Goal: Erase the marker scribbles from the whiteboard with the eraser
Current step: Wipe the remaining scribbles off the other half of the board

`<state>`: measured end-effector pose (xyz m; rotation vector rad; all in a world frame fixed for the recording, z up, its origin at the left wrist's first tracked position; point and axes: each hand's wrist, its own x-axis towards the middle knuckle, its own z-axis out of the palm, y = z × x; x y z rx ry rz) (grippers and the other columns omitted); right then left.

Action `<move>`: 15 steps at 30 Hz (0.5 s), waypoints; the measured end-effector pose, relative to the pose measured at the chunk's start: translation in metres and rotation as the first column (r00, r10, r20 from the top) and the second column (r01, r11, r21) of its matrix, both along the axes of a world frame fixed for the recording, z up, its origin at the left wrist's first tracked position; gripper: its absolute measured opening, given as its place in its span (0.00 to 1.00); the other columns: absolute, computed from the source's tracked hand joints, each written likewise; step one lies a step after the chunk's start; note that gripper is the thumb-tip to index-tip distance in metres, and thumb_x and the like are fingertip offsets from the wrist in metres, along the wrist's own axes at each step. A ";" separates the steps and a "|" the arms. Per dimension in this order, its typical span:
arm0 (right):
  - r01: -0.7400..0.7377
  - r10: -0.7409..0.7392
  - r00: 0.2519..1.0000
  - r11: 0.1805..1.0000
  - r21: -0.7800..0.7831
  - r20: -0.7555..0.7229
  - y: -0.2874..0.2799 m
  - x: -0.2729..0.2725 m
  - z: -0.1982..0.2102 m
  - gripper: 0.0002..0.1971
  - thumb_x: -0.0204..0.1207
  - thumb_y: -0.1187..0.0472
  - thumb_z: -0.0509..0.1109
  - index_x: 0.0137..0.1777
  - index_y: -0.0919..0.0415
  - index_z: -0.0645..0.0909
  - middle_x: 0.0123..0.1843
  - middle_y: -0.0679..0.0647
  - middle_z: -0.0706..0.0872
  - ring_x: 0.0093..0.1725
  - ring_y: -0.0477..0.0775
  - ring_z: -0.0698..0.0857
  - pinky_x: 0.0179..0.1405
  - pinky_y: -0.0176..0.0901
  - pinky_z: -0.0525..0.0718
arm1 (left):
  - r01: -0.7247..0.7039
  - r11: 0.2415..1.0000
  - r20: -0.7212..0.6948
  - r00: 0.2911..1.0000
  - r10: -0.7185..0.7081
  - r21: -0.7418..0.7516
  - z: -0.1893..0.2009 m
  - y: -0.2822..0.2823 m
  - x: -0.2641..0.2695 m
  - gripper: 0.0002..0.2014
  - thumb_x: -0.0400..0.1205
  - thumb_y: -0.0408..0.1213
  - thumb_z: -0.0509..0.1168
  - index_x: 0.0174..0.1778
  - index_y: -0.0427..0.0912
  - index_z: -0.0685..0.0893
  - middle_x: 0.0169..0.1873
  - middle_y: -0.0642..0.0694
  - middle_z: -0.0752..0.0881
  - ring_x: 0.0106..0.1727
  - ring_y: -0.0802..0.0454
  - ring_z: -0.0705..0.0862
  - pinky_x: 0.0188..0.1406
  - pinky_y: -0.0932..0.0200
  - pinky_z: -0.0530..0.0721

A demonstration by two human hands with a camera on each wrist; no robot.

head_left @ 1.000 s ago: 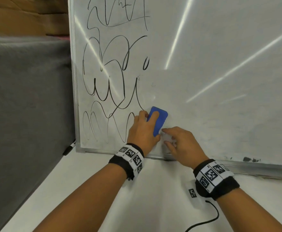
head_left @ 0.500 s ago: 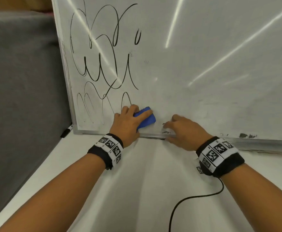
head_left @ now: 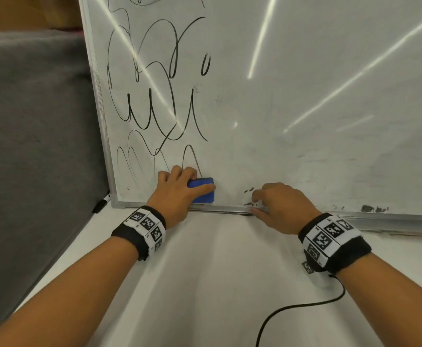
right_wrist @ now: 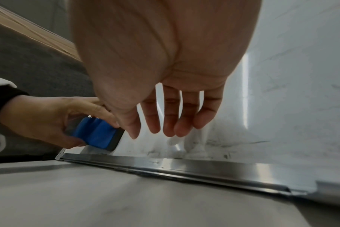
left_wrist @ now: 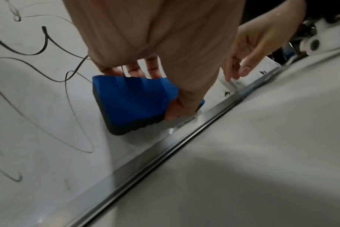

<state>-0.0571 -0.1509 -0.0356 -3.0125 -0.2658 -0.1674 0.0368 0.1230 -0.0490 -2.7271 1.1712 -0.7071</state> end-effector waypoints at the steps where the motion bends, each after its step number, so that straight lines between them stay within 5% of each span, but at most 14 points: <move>1: 0.002 -0.002 1.000 1.000 0.005 0.004 0.000 0.000 -0.001 0.14 0.82 0.43 0.66 0.60 0.48 0.82 0.48 0.46 0.80 0.47 0.52 0.81 0.38 0.44 0.79 | 0.028 0.999 0.007 1.000 -0.028 0.044 0.000 0.004 0.001 0.44 0.62 0.31 0.80 0.73 0.64 0.75 0.61 0.45 0.77 0.57 0.40 0.76 0.53 0.39 0.73; 6: 0.000 0.000 1.000 1.000 0.013 0.005 0.003 0.002 -0.004 0.13 0.81 0.42 0.66 0.57 0.47 0.83 0.44 0.43 0.77 0.45 0.50 0.79 0.36 0.43 0.74 | 0.075 0.992 0.029 0.997 -0.078 0.100 0.003 0.001 0.004 0.46 0.63 0.31 0.81 0.74 0.67 0.71 0.63 0.47 0.76 0.59 0.41 0.75 0.56 0.40 0.72; 15: -0.002 0.001 1.000 0.999 0.036 0.024 0.002 0.002 -0.005 0.13 0.80 0.42 0.67 0.56 0.47 0.83 0.43 0.44 0.78 0.44 0.50 0.81 0.36 0.43 0.79 | 0.136 0.986 0.052 0.989 -0.142 0.100 0.015 0.014 0.015 0.41 0.61 0.29 0.82 0.68 0.65 0.82 0.60 0.45 0.80 0.60 0.39 0.78 0.56 0.36 0.75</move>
